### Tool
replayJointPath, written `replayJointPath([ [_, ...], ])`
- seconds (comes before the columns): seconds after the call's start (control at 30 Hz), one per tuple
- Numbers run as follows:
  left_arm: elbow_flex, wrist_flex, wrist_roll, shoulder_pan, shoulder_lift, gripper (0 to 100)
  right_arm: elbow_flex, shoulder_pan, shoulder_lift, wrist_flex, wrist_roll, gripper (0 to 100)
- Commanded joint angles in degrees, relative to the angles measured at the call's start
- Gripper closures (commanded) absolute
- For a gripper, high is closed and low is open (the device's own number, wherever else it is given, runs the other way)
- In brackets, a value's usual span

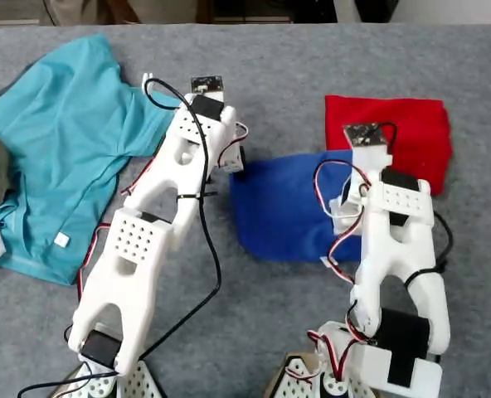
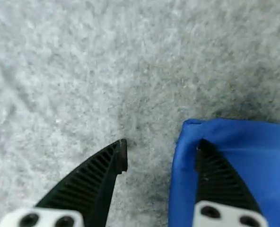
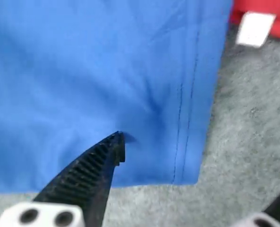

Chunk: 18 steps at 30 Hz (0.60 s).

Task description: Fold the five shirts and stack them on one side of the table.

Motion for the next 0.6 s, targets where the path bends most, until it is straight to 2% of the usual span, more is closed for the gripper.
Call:
replayJointPath([
  [0.0, -3.69, -0.35, 0.70, 0.97, 0.31, 76, 0.31, -1.01, -1.98, -2.99, -0.88, 48.0],
  [0.23, -6.86, 2.29, 0.62, 2.29, 0.31, 76, -2.07, -0.84, 11.47, -4.84, -2.02, 50.9],
  [0.57, -5.36, -1.14, 1.67, 3.52, 4.44, 77, -16.48, 5.41, 25.98, 7.21, -4.31, 86.0],
])
